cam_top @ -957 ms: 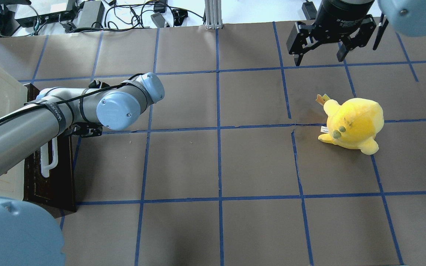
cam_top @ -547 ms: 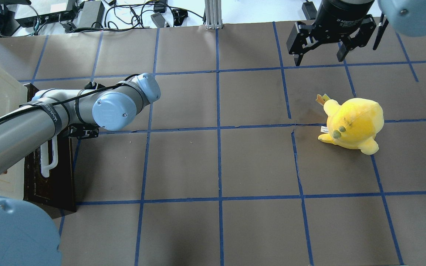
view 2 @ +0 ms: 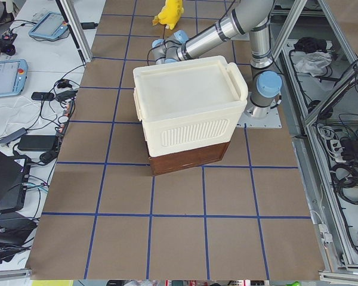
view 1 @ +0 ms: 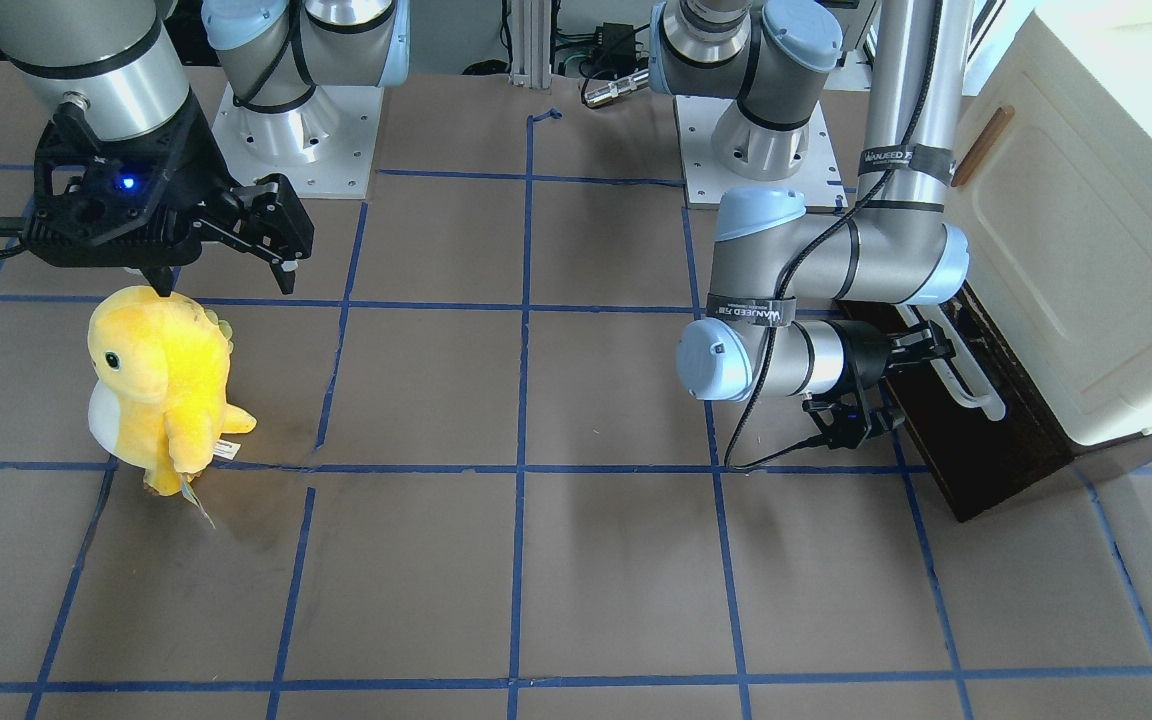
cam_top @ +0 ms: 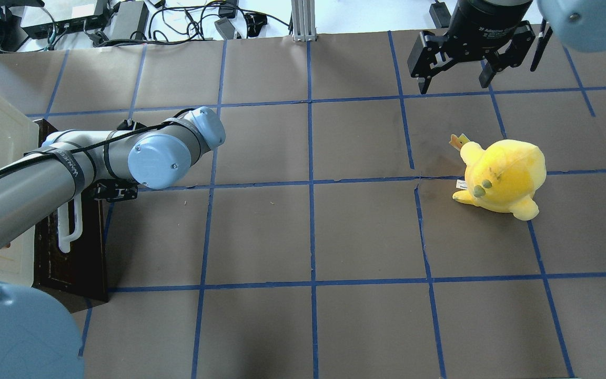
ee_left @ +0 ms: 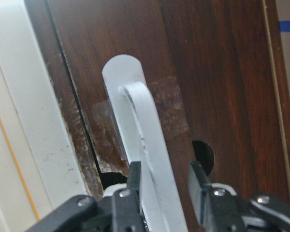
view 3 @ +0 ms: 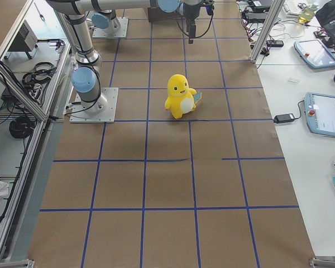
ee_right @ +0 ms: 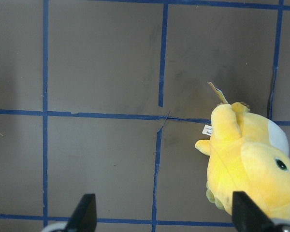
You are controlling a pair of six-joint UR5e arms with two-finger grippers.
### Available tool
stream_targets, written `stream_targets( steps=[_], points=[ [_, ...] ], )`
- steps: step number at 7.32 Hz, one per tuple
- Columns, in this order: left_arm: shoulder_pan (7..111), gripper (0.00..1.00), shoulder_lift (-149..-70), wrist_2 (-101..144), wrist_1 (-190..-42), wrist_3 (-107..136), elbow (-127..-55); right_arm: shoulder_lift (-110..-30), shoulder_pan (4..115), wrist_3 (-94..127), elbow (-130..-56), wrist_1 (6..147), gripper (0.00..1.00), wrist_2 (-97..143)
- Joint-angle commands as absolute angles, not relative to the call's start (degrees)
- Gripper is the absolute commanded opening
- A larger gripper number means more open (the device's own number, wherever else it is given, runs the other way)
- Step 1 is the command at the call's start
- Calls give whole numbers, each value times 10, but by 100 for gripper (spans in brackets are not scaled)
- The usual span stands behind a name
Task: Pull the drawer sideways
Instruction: 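Hold the handle firmly with the left gripper, adjusting grip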
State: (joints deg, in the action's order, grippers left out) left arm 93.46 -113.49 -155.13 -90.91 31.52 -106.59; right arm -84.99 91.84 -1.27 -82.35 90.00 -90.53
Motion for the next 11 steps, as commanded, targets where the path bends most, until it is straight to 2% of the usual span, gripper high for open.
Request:
stream_targets(
  steps=[1,11],
  points=[
    [934,31,-1135,-1550,-908,315,-1064,-850,918,-13,-824,900,100,-905],
    [960,30,-1143,-1533,-903,308,-1042,-850,918,-12,-824,900,100,-905]
  ],
)
